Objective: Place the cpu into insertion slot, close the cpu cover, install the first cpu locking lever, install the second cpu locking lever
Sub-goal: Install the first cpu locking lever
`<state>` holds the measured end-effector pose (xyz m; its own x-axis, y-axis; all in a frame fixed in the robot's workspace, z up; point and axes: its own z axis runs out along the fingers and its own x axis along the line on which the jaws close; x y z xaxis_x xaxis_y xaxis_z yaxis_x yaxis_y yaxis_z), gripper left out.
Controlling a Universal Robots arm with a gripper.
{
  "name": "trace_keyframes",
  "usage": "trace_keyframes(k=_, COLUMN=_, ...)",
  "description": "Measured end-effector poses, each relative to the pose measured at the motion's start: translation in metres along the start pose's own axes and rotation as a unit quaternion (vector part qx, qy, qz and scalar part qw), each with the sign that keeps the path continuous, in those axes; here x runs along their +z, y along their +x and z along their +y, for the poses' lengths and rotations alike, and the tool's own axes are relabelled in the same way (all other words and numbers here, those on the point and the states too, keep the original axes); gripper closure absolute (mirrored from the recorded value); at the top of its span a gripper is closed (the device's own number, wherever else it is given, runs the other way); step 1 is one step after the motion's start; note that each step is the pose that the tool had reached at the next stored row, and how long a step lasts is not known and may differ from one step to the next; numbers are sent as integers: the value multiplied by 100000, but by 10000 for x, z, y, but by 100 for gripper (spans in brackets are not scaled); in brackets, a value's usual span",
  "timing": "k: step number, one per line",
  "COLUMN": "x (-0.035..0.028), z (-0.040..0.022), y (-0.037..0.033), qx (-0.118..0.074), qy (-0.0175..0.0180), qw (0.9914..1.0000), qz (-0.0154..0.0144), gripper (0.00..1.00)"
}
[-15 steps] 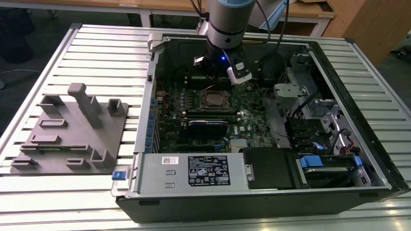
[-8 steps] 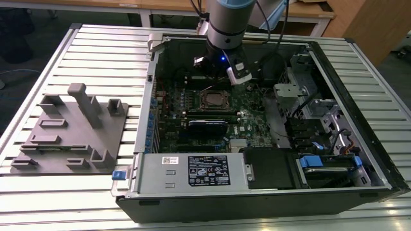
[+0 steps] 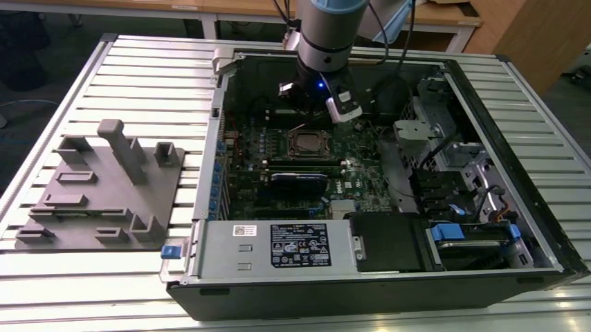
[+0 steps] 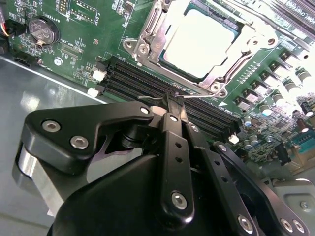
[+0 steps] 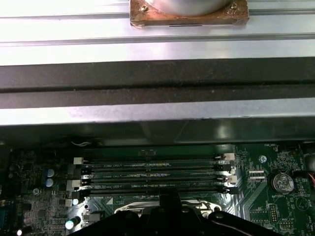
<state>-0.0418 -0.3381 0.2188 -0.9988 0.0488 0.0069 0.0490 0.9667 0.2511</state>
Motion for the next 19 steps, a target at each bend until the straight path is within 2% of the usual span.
trace_keyframes(k=19, x=25, z=-7, y=-2, qx=-5, qy=8, qw=100000, qz=-2, gripper=89)
